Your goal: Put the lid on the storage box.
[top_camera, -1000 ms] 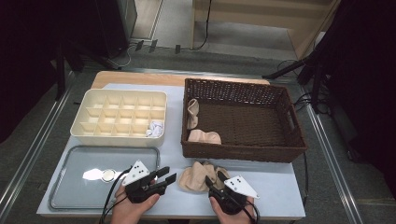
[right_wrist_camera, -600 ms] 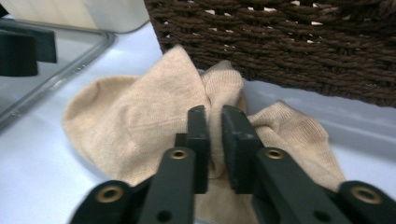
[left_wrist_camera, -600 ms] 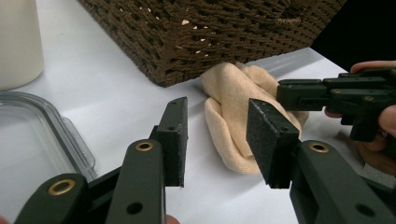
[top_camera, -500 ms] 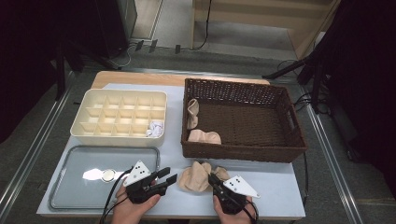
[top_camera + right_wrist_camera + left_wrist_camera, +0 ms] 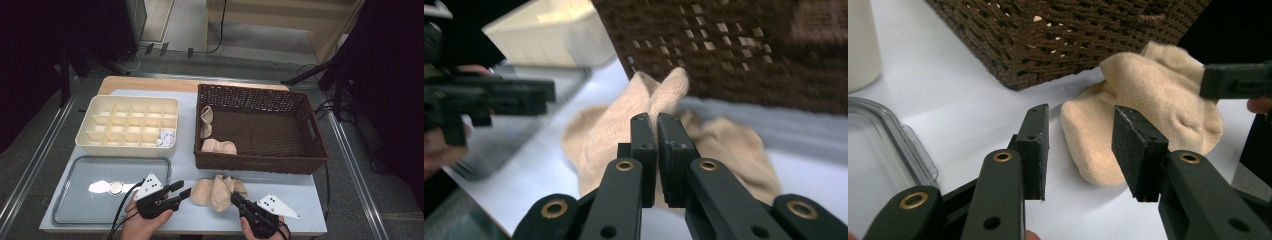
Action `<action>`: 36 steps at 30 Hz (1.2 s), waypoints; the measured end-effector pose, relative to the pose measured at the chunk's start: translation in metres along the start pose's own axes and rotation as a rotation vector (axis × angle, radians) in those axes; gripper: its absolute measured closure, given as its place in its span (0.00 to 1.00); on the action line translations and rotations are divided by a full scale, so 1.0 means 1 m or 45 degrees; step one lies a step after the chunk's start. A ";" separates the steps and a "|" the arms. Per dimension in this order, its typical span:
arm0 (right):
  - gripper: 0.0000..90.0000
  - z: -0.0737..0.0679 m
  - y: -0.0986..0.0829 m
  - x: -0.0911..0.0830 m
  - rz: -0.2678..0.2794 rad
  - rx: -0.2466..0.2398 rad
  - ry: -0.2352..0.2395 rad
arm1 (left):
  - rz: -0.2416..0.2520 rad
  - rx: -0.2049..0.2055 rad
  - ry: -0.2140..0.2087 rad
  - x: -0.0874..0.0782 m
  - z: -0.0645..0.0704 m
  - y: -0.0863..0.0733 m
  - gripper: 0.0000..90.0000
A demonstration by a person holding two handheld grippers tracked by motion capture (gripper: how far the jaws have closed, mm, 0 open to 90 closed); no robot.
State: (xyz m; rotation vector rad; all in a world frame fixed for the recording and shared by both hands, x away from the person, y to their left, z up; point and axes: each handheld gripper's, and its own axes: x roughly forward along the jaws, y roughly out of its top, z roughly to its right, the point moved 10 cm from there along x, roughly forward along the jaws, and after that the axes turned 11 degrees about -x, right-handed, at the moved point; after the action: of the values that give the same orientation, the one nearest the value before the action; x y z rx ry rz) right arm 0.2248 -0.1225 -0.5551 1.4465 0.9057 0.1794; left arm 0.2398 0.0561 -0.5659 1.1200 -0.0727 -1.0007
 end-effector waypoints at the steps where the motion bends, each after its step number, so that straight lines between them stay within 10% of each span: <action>1: 0.93 0.007 -0.007 0.002 -0.048 -0.021 -0.017 | -0.005 0.002 0.001 0.001 0.000 -0.001 0.67; 12: 0.78 0.061 -0.011 -0.004 -0.025 0.042 -0.226 | -0.037 -0.018 0.005 0.010 0.001 -0.006 0.72; 20: 0.77 0.055 -0.025 0.023 -0.158 0.002 -0.179 | -0.092 -0.043 0.044 0.019 -0.001 -0.011 0.82; 25: 0.98 0.053 -0.024 0.023 -0.191 -0.020 -0.200 | -0.145 -0.022 0.058 0.023 -0.001 -0.017 1.00; 36: 0.88 0.067 -0.021 0.014 -0.142 -0.041 -0.270 | -0.102 -0.020 0.069 0.027 -0.003 -0.011 0.90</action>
State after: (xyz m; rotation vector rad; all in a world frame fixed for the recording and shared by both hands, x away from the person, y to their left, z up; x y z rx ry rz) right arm 0.2673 -0.1691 -0.5887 1.3524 0.8035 -0.0420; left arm 0.2498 0.0383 -0.5871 1.1424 0.0237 -1.0403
